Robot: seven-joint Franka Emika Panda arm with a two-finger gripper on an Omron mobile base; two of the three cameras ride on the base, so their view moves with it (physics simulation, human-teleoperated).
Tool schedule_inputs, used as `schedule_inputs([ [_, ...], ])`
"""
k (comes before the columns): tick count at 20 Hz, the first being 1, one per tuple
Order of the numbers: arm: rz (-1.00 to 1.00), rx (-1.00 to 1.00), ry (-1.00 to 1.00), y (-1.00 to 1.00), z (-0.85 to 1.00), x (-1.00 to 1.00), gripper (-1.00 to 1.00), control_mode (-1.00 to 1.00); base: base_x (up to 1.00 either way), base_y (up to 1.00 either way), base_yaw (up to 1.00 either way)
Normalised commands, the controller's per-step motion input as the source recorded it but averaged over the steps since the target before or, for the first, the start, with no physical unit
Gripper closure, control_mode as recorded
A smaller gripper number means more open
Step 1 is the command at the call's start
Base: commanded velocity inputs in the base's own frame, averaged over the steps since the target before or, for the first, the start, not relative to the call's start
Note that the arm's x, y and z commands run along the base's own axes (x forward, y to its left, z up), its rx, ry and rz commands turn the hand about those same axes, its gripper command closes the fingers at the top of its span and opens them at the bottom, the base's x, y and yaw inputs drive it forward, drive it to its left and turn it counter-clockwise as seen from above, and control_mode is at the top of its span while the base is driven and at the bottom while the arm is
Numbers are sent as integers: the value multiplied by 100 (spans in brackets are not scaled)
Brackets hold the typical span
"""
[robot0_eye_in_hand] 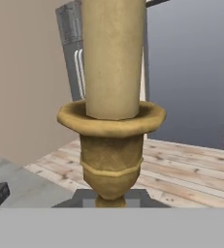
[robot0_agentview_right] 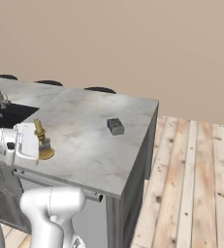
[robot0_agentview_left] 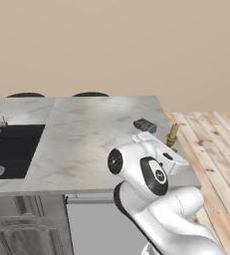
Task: Pick the candle and jar from the dining table and place them in the open cabinet. Close the cabinet after placing the objects.
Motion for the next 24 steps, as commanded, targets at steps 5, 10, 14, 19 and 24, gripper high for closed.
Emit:
schedule_inputs([
  [5,3,0,-17,0,15,-77,100,-100,0,0,0],
  [10,0,0,-17,-8,2,-56,100,-100,0,0,0],
  [14,0,1,-11,-23,0,-36,100,-100,0,0,0],
  [19,0,6,-1,-35,0,-13,100,-100,0,0,0],
  [24,0,8,0,-40,0,-17,100,-100,0,0,0],
])
